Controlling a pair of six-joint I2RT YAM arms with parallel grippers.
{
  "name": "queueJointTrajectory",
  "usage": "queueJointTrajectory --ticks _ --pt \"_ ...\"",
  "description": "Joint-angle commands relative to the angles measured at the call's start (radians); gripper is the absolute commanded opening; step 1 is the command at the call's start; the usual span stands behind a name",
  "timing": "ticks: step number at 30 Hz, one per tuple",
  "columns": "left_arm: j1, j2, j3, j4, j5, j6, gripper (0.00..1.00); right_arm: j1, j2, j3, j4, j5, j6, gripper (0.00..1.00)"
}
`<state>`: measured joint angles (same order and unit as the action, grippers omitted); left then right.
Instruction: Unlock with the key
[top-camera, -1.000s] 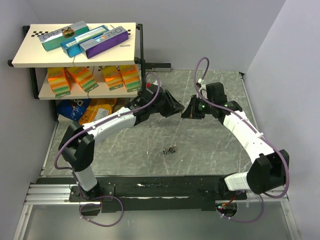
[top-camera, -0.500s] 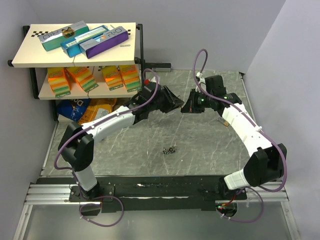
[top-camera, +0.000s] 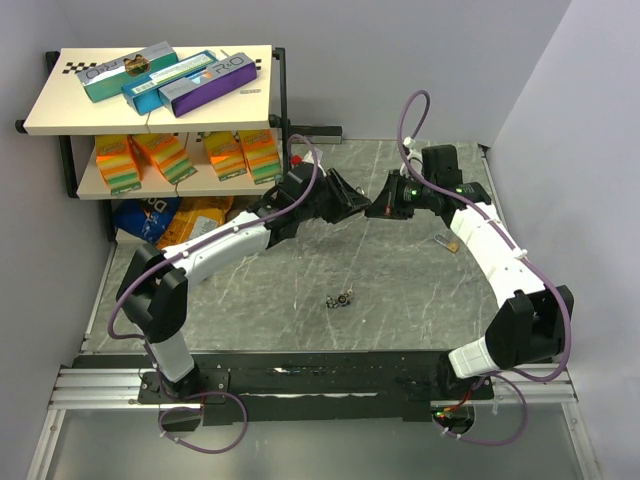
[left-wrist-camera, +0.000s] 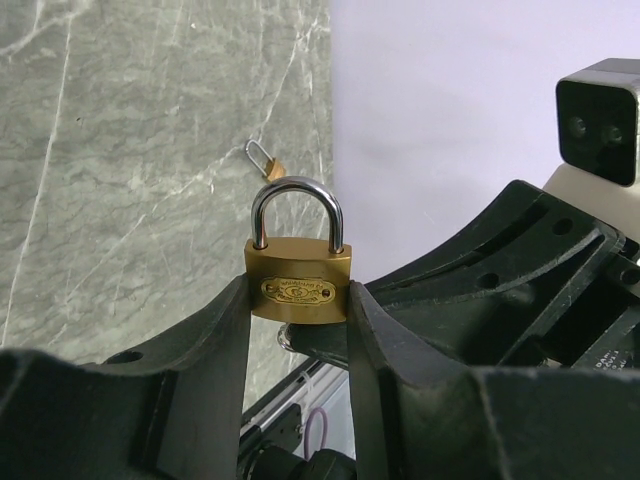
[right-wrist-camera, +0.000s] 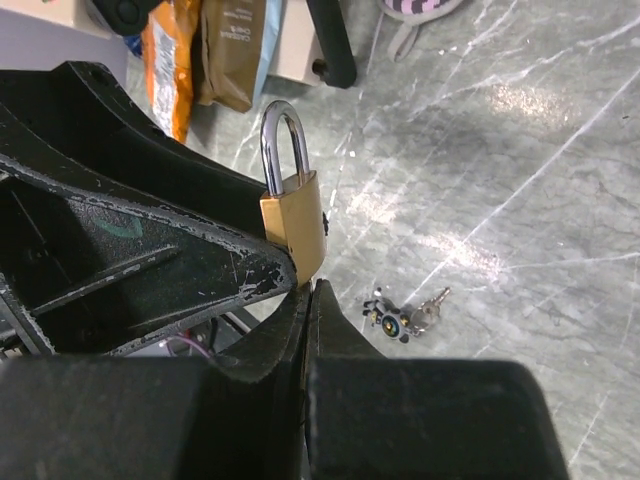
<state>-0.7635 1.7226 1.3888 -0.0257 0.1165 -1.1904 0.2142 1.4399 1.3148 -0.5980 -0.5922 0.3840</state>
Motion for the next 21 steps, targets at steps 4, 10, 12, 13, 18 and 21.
queueJointTrajectory --ticks 4,10,12,13,18,21 --pt "-0.046 -0.047 0.024 -0.048 0.169 0.002 0.01 -0.035 -0.018 0.057 0.290 0.092 0.032 0.00" --pt "-0.046 -0.043 0.023 -0.026 0.186 -0.009 0.01 -0.035 -0.076 -0.051 0.429 0.101 0.061 0.00" --pt "-0.046 -0.049 0.010 0.006 0.192 -0.005 0.01 -0.036 -0.067 -0.032 0.414 0.085 0.082 0.00" --pt "-0.046 -0.052 0.003 0.018 0.195 -0.003 0.01 -0.036 -0.055 -0.016 0.388 0.072 0.087 0.00" --pt "-0.046 -0.103 -0.062 0.151 0.195 0.014 0.01 -0.058 -0.053 -0.041 0.420 -0.001 0.160 0.00" --pt "-0.048 -0.129 -0.088 0.197 0.195 0.023 0.01 -0.075 -0.053 -0.069 0.460 -0.052 0.225 0.00"
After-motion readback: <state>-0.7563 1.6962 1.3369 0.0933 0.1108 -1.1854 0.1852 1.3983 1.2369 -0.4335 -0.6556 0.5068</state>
